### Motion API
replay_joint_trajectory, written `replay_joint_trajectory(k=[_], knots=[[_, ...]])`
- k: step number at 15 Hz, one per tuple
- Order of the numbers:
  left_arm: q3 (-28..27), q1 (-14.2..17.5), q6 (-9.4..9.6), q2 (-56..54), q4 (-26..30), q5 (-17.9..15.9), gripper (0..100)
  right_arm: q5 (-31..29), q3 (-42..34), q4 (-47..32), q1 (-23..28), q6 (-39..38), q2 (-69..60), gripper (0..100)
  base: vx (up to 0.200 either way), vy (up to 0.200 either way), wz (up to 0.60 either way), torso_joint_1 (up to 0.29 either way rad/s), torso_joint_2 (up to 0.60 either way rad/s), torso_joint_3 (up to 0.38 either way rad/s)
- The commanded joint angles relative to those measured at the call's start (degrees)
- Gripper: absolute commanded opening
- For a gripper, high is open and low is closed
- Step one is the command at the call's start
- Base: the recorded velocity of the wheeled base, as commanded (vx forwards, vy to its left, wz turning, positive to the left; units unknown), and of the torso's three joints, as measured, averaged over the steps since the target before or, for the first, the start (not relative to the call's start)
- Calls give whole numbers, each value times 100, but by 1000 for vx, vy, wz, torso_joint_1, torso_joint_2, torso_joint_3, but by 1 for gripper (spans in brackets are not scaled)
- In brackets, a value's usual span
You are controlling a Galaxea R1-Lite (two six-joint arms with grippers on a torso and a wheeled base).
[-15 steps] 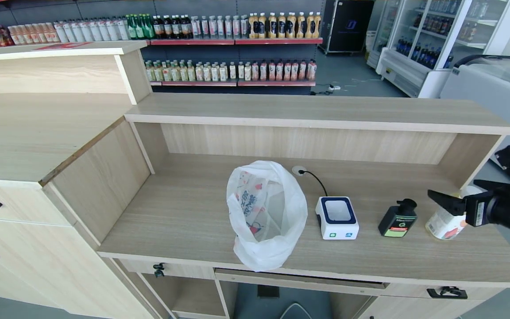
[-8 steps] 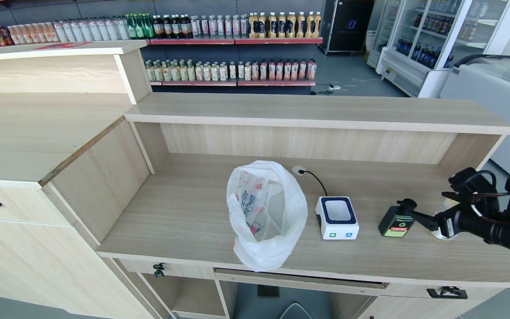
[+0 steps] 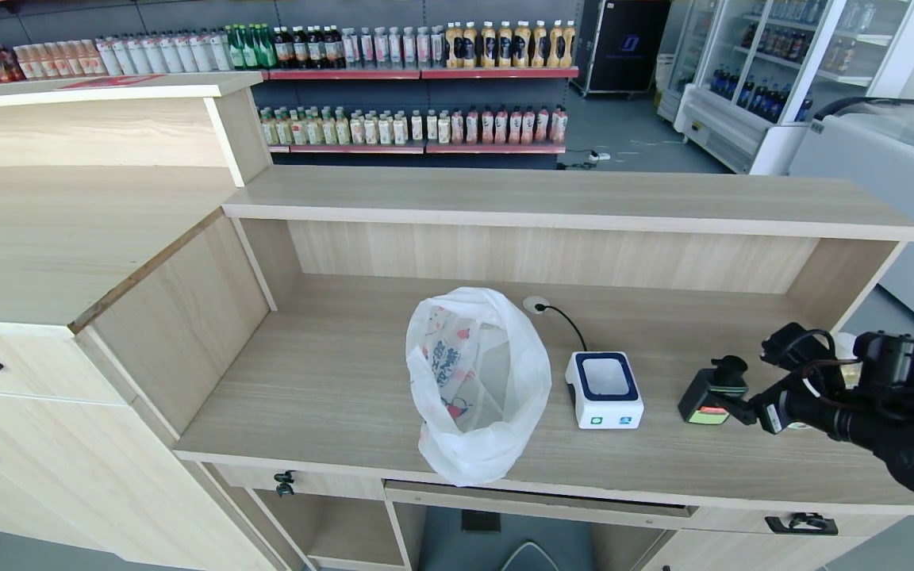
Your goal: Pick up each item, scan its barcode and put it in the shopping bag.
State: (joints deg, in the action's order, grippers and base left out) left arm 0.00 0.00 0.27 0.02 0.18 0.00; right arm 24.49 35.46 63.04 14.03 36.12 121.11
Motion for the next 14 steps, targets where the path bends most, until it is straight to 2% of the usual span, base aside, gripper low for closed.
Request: replay_joint_trajectory(k=[1, 7, 14], knots=[[0, 0, 0, -2, -1, 0, 100, 109, 180, -2, -23, -9, 325, 100, 0, 0, 0, 0, 0, 0], [0, 0, 0, -2, -1, 0, 100, 680, 523, -2, -146, 9, 835, 100, 0, 0, 0, 0, 0, 0], [0, 0, 0, -2, -1, 0, 100, 733, 831, 7, -296, 79, 1099, 100, 0, 0, 0, 0, 0, 0]])
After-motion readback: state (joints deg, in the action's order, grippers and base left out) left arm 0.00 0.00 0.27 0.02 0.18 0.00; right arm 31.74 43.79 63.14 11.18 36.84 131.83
